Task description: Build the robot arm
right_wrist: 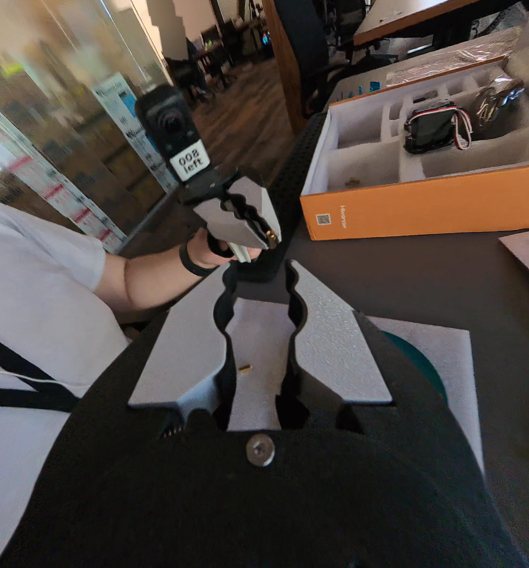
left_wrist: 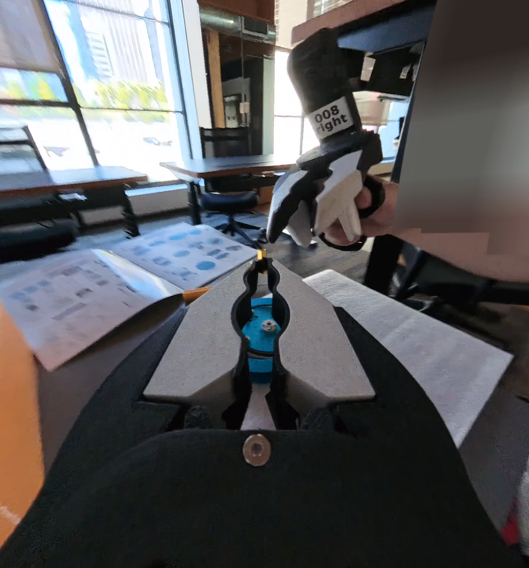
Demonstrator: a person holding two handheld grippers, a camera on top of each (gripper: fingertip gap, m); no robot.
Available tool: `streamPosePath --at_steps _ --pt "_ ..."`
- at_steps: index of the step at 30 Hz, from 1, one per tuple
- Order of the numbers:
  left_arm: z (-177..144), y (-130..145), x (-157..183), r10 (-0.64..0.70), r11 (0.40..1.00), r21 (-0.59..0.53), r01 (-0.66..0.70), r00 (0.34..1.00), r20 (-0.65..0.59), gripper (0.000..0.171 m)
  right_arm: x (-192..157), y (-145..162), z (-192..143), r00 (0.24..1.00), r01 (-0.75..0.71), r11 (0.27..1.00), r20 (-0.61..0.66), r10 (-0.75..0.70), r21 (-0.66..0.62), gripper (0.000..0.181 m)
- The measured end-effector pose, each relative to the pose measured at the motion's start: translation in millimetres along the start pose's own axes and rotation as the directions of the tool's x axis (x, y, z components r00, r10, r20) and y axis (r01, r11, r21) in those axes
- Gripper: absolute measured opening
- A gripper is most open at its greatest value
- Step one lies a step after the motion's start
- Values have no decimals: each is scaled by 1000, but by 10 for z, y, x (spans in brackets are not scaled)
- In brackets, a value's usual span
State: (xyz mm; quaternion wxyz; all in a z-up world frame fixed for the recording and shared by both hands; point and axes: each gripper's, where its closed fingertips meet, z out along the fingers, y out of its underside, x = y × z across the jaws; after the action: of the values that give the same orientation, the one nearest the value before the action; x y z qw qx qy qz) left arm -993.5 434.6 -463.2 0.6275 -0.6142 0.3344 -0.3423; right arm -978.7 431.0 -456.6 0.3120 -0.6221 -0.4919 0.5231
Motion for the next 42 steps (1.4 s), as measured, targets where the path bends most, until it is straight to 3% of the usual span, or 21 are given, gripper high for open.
streamPosePath --at_steps 2,6,9,15,25,28,30,32,34,37,42 --pt "-22 -70 55 73 997 14 -74 997 27 4 -49 -65 28 1000 14 999 -5 -14 33 24" --pt "-36 -130 187 84 995 53 -83 996 -7 3 -125 -125 96 989 139 988 -54 -136 61 14" --pt "-43 -114 228 76 996 45 -74 997 -32 4 -209 -99 114 987 162 986 11 -163 48 9" --pt "-22 -48 343 108 994 5 -108 991 -79 4 -204 25 105 961 277 956 21 -276 -98 17" --pt "8 -66 466 71 997 35 -66 987 -144 4 -335 56 61 967 228 974 120 -225 -10 5" --pt "12 -41 384 79 996 40 -75 992 -101 8 -237 55 47 967 239 971 89 -238 -3 4" --pt "3 53 196 81 997 3 -81 997 -17 25 66 74 18 964 263 965 -23 -263 -8 5" --pt "9 255 39 19 996 -90 -19 1000 -1 16 456 208 7 960 243 968 -132 -248 -57 5" --pt "50 516 -116 -63 974 -218 66 998 22 17 716 386 58 962 191 976 -177 -206 -102 5" --pt "136 813 -288 -53 930 -359 72 997 62 17 856 544 152 964 158 977 -191 -184 -141 5" --pt "305 993 -385 3 903 -430 11 1000 31 21 996 686 211 952 150 963 -231 -202 -224 5"
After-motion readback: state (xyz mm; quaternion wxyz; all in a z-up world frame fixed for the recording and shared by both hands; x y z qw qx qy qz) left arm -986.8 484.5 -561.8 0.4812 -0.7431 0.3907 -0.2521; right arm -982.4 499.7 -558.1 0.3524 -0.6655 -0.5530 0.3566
